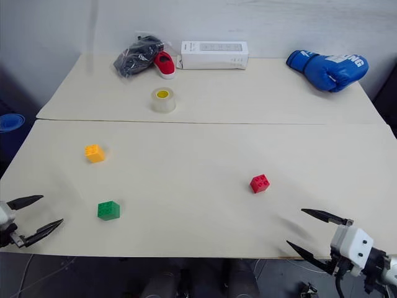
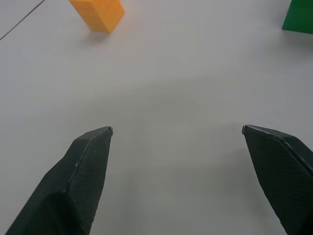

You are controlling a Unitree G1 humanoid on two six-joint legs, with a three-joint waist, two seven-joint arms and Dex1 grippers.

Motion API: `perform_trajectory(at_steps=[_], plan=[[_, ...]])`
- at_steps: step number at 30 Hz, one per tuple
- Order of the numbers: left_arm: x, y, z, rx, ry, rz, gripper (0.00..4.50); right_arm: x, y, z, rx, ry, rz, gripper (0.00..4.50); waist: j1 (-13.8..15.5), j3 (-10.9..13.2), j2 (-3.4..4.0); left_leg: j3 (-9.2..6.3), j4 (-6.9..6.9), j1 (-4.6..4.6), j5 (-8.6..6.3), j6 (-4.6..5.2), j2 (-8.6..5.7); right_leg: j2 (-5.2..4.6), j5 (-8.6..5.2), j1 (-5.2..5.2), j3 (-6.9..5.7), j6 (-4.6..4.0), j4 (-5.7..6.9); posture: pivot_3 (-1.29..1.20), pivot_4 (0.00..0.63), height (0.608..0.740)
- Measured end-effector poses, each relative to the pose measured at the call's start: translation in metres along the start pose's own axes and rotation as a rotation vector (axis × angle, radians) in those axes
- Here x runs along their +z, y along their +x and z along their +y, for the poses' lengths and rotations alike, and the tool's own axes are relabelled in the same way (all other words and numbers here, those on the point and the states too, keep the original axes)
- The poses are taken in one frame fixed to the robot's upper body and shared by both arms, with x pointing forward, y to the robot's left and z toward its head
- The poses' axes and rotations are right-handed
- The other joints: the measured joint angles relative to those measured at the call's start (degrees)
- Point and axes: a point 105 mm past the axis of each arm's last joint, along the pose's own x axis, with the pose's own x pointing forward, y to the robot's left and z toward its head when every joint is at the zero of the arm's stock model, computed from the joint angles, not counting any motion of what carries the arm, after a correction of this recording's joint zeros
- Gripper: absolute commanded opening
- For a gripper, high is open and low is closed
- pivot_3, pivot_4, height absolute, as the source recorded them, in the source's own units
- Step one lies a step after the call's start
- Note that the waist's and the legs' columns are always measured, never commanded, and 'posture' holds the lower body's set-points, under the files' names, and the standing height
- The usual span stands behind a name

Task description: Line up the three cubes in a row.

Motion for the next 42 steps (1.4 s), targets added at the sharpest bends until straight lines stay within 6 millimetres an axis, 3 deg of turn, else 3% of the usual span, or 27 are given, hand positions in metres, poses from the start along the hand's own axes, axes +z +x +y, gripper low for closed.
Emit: perform_trajectory(at_steps=[7,11,14,17,21,28,34,37,42], plan=[[0.023,0.014,0.001,-0.037,-0.106,-0.099,4.48,0.001,0.009,-0.012,-0.152,0.095,-0.042,4.50,0.66,0.01,0.03,-0.02,0.02,-0.03,0.03,-0.02,-0.02,-0.01,0.00,0.00,-0.02,-0.01,0.04,0.00,0.150,0.740],[0.055,0.036,-0.023,-0.259,-0.192,-0.146,4.48,-0.004,-0.013,-0.016,-0.326,0.172,-0.003,4.50,1.57,0.01,0.03,-0.05,0.02,-0.03,0.03,-0.04,-0.03,0.00,-0.01,0.03,-0.03,-0.01,0.04,0.00,0.150,0.740],[0.091,0.058,-0.033,-0.361,-0.111,-0.240,4.48,-0.013,-0.027,-0.008,-0.446,0.234,0.025,4.50,1.69,0.00,0.03,-0.07,0.02,0.00,0.06,-0.14,-0.04,0.01,0.00,0.06,-0.02,-0.01,0.10,0.00,0.150,0.740],[0.114,0.071,-0.047,-0.456,-0.034,-0.295,4.48,-0.020,-0.029,0.006,-0.511,0.301,0.030,4.50,0.94,0.01,0.14,0.05,0.01,0.04,0.07,-0.16,-0.03,0.06,-0.01,0.02,0.08,-0.01,0.20,0.00,0.150,0.740],[0.126,0.082,-0.055,-0.525,0.005,-0.322,4.48,-0.006,-0.006,0.011,-0.508,0.329,-0.043,4.50,-0.56,0.02,0.17,0.16,0.00,0.14,0.12,-0.17,0.03,0.13,-0.05,-0.02,0.19,-0.07,0.38,0.00,0.150,0.740],[0.141,0.096,-0.062,-0.600,0.055,-0.354,4.48,0.031,0.074,-0.011,-0.511,0.379,-0.187,4.50,-0.30,0.01,0.17,0.18,0.04,-0.01,0.28,0.03,-0.01,0.14,-0.06,-0.25,0.21,-0.09,0.55,0.00,0.150,0.740],[0.139,0.102,-0.071,-0.638,0.030,-0.346,4.48,0.027,0.103,-0.027,-0.572,0.398,-0.114,4.50,-0.07,0.00,0.14,0.13,0.05,-0.22,0.44,0.11,-0.08,0.17,-0.06,-0.30,0.06,-0.09,0.59,0.00,0.150,0.740],[0.140,0.102,-0.072,-0.639,0.030,-0.346,4.50,0.012,0.112,-0.027,-0.568,0.439,-0.058,3.83,-0.27,0.00,0.13,0.18,0.06,-0.22,0.48,0.18,-0.10,0.16,-0.05,-0.30,0.09,-0.06,0.61,0.00,0.150,0.740],[0.139,0.101,-0.073,-0.635,0.030,-0.344,4.50,0.021,0.123,-0.027,-0.495,0.437,-0.101,2.23,-0.41,0.00,0.14,0.15,0.06,-0.17,0.52,0.11,-0.04,0.20,-0.05,-0.30,0.10,-0.07,0.69,0.00,0.150,0.740]])
